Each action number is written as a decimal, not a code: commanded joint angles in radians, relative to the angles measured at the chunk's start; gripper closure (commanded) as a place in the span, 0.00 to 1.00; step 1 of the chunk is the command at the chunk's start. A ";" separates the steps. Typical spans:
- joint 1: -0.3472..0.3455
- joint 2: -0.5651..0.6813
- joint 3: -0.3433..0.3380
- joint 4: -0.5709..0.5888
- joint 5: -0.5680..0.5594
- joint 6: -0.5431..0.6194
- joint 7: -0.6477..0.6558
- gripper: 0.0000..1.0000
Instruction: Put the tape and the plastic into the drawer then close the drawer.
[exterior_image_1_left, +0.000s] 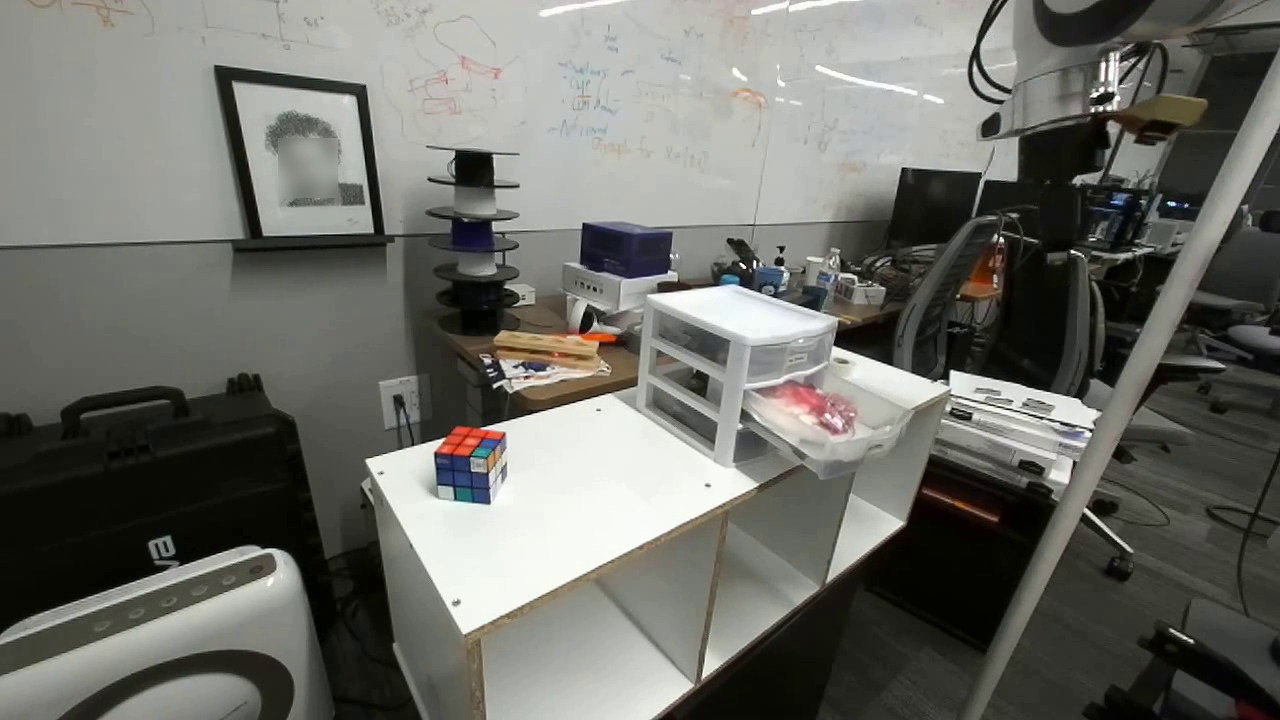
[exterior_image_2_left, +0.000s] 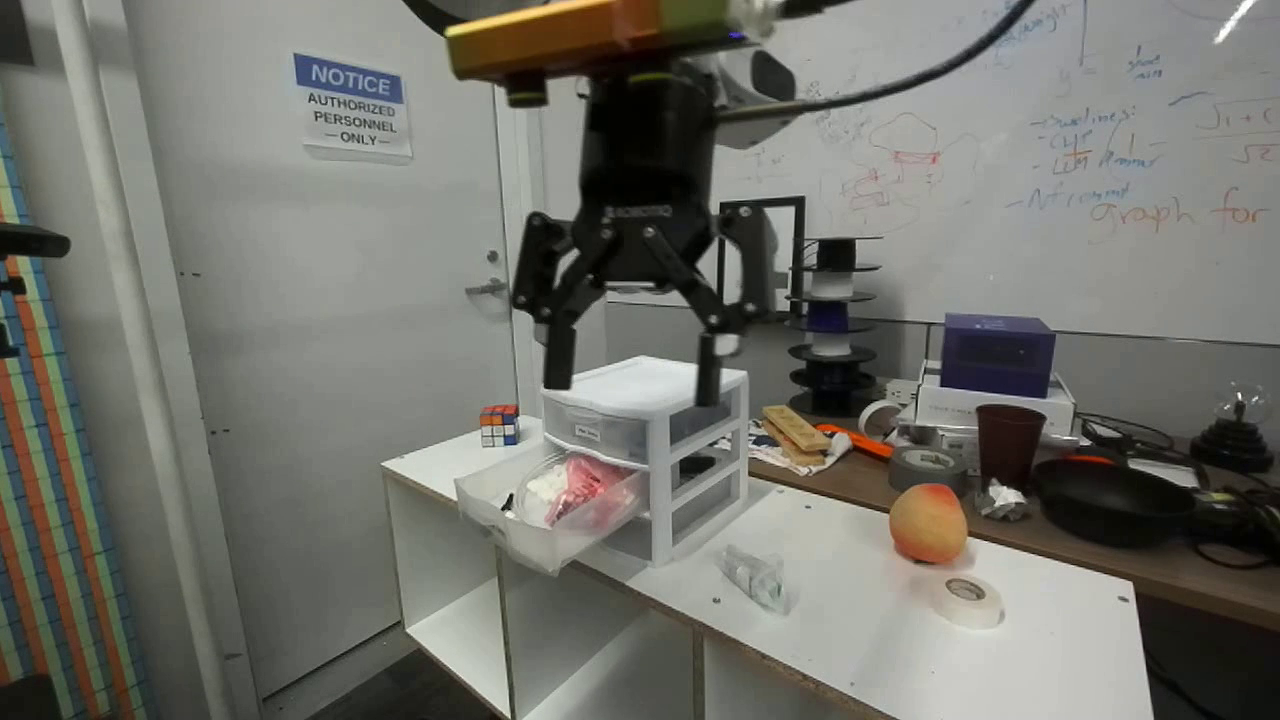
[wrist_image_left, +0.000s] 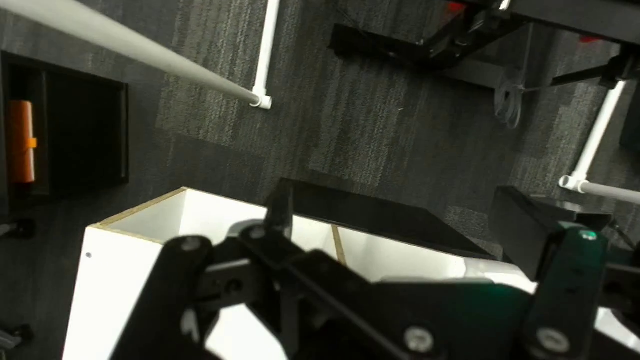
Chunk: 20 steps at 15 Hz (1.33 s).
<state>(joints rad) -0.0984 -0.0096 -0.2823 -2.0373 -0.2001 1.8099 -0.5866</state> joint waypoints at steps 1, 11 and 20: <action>-0.069 0.233 0.020 0.218 -0.017 0.052 -0.118 0.00; -0.233 0.746 0.167 0.719 0.074 0.315 -0.168 0.00; -0.282 1.074 0.230 1.131 0.073 0.311 -0.265 0.00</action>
<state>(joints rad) -0.3394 0.9512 -0.0796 -1.1042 -0.1519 2.1523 -0.7707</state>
